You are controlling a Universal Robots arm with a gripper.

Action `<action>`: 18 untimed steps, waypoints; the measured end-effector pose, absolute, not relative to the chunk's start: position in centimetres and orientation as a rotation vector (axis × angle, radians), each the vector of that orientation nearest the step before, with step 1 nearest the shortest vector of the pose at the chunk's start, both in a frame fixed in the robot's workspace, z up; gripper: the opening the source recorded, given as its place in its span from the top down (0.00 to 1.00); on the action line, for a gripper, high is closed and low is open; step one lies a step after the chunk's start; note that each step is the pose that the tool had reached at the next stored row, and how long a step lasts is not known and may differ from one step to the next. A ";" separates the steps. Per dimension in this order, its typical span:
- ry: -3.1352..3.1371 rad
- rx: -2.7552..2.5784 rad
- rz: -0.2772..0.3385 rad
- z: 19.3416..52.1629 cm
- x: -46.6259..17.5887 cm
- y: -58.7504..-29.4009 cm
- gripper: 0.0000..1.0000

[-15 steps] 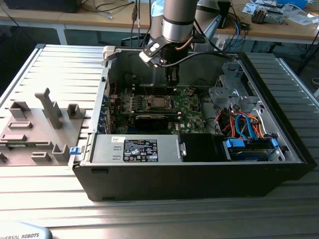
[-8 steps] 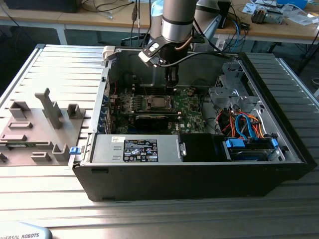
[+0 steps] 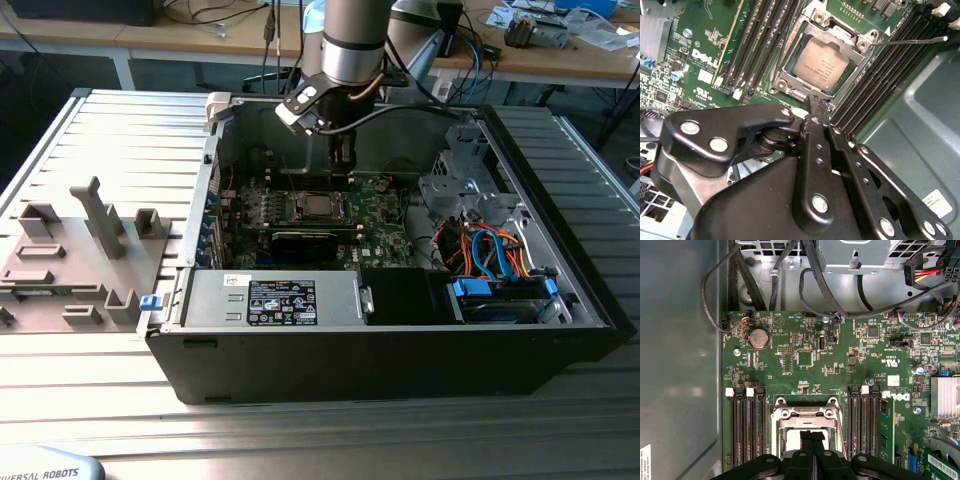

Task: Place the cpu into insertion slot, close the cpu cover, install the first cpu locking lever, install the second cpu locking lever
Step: 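Close the cpu cover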

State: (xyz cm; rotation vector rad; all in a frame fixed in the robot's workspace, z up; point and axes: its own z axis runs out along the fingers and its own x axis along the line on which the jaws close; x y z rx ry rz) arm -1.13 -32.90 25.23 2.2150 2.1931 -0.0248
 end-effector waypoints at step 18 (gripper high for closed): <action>2.195 2.217 -0.020 25.2 -2.0 -32.9 0.89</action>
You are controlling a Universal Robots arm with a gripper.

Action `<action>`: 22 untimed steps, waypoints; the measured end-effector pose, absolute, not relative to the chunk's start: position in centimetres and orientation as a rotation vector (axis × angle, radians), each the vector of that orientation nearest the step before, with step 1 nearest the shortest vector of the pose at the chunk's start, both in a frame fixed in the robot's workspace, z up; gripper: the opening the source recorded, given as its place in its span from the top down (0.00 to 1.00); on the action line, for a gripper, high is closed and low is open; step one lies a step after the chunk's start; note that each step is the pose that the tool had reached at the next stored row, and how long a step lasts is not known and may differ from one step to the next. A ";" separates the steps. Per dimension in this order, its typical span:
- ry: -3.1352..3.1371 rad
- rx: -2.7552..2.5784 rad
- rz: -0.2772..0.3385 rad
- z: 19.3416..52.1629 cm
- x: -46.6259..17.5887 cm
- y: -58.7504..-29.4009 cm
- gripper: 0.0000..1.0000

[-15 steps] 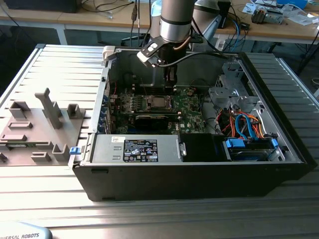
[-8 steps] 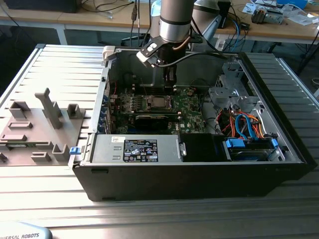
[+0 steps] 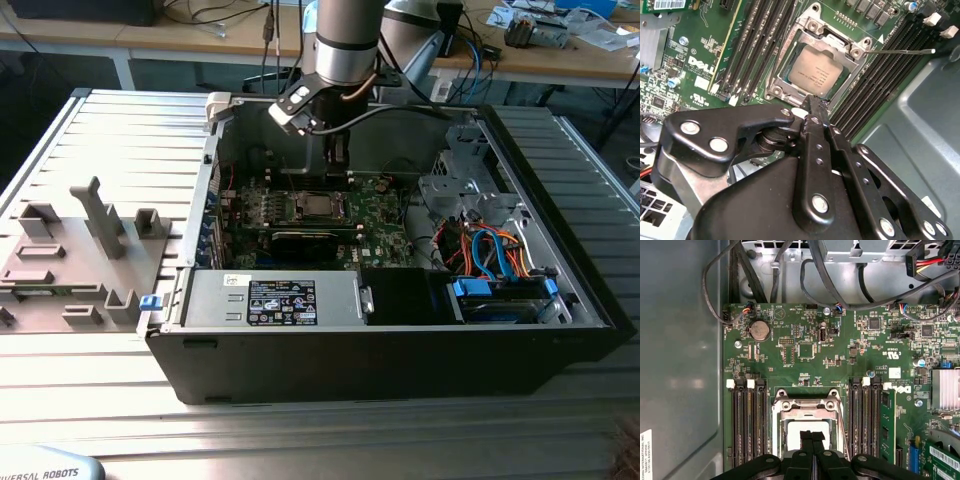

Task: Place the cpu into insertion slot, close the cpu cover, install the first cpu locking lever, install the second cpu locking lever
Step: 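Close the cpu cover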

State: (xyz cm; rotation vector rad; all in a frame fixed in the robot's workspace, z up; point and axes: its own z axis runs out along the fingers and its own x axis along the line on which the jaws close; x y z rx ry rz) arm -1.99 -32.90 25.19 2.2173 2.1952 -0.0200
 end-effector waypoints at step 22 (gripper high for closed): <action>2.195 2.217 -0.020 25.1 -2.6 -32.9 0.89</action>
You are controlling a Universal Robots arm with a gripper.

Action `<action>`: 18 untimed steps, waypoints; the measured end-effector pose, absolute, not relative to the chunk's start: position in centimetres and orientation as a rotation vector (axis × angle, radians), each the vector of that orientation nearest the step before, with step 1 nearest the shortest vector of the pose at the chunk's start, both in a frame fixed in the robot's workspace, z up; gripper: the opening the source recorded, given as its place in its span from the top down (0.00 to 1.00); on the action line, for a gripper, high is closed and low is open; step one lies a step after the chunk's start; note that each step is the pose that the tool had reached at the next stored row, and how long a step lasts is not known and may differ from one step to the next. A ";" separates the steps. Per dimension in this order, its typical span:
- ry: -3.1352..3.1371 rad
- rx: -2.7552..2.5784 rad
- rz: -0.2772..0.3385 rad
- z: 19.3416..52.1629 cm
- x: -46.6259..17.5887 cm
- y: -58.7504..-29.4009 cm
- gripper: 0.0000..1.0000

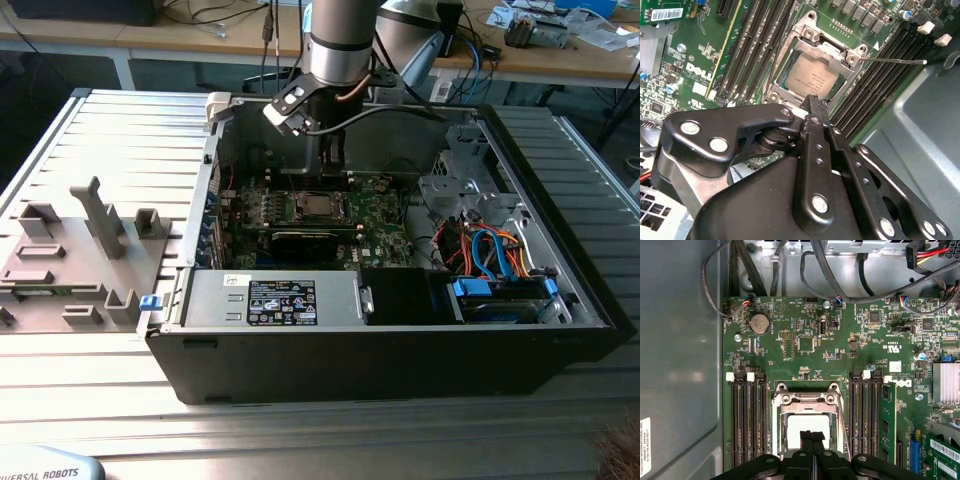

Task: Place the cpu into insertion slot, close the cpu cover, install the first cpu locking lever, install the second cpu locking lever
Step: 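Close the cpu cover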

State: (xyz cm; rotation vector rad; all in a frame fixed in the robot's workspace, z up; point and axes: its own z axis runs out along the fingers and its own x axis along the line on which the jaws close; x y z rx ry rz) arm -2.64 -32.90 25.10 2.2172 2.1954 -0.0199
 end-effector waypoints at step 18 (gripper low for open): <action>2.195 2.217 -0.020 24.9 -3.1 -32.9 0.89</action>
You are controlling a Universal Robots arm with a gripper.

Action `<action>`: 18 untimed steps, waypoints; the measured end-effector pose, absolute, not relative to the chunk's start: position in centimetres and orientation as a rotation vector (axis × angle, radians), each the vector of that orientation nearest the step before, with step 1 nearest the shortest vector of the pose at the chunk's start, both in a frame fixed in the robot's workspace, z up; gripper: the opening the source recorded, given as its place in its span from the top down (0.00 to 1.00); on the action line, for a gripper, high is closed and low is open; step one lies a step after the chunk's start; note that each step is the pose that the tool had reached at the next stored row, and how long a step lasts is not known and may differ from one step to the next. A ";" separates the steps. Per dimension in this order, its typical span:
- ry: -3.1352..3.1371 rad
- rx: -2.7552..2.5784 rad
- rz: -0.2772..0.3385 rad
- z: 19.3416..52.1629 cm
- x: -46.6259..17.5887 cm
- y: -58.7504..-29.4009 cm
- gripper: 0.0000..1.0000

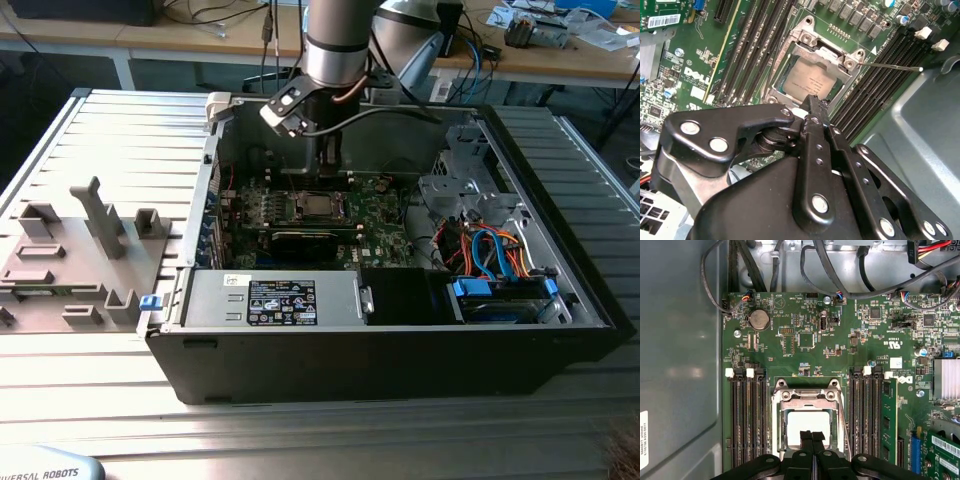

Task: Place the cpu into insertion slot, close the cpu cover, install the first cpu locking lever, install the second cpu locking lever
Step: 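Close the cpu cover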

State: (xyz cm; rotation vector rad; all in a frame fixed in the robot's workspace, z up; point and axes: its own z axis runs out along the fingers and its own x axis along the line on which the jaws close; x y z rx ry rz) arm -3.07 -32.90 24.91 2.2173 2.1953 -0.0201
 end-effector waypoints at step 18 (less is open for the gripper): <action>2.195 2.217 -0.020 24.8 -3.5 -32.9 0.89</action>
